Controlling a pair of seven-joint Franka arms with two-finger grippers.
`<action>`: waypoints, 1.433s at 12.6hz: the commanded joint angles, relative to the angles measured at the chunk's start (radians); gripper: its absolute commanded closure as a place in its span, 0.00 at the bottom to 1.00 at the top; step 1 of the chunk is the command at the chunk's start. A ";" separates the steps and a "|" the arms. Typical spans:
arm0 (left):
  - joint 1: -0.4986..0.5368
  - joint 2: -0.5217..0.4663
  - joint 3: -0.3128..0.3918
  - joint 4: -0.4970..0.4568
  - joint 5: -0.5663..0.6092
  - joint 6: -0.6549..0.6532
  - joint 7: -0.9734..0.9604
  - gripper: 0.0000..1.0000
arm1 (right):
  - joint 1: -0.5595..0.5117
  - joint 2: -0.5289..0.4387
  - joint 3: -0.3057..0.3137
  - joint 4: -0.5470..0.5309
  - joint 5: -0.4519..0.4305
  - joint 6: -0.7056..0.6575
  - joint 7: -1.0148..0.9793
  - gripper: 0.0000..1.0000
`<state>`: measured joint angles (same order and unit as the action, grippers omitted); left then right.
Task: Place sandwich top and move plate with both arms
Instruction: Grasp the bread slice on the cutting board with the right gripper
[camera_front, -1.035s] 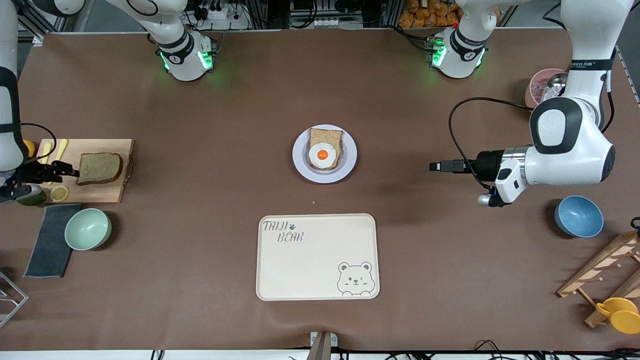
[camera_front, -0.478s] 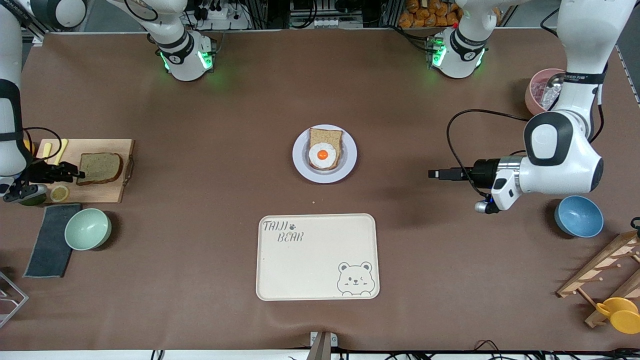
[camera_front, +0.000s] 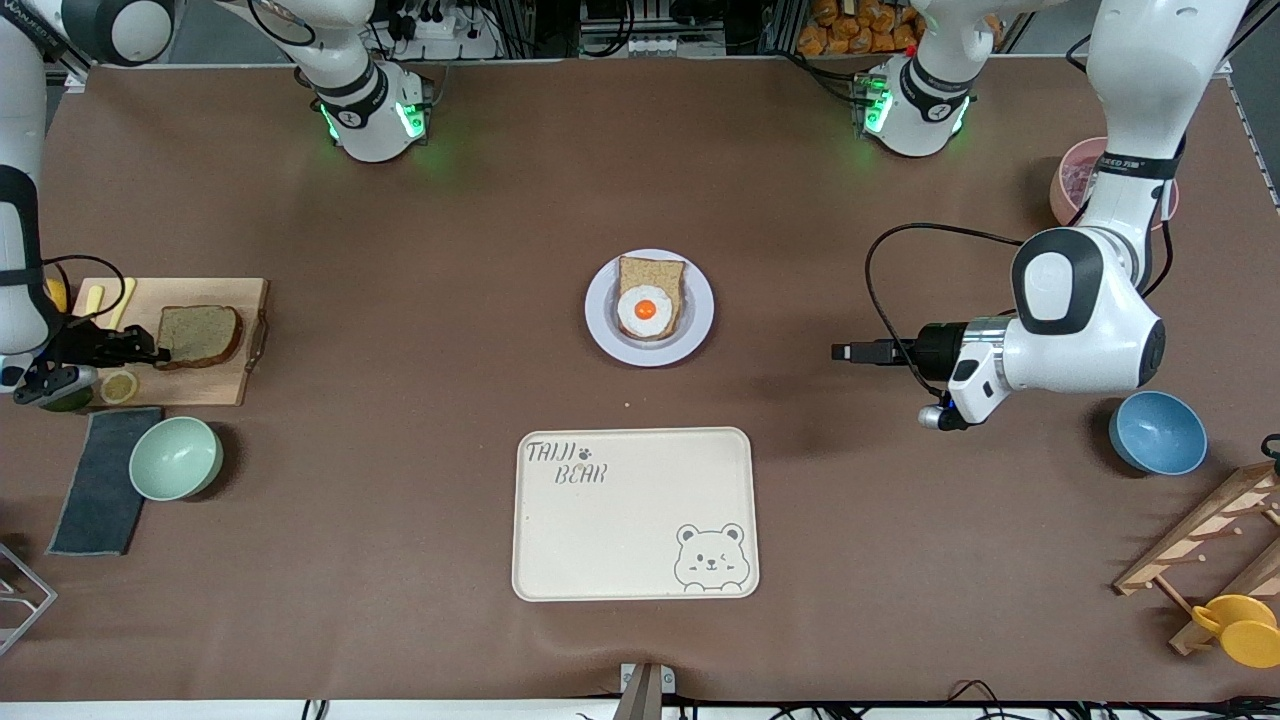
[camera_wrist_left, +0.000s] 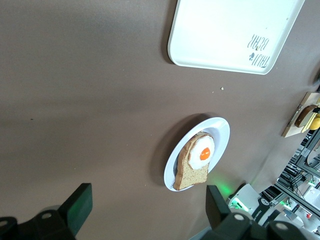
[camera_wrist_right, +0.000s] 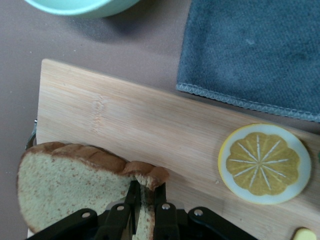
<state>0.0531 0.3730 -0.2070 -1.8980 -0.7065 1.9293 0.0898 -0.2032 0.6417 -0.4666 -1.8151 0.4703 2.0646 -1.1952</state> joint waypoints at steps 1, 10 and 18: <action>0.007 0.007 0.001 0.010 -0.018 0.007 0.016 0.00 | -0.012 0.015 -0.006 0.026 0.019 -0.021 -0.023 1.00; 0.002 0.009 0.001 0.010 -0.014 0.016 0.016 0.00 | 0.014 -0.005 -0.021 0.092 0.013 -0.239 0.012 1.00; 0.001 0.009 0.002 0.010 -0.014 0.017 0.015 0.00 | 0.065 -0.066 0.098 0.200 0.041 -0.567 0.431 1.00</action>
<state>0.0555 0.3740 -0.2046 -1.8979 -0.7065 1.9397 0.0898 -0.1368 0.6214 -0.4279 -1.6064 0.4971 1.5175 -0.8738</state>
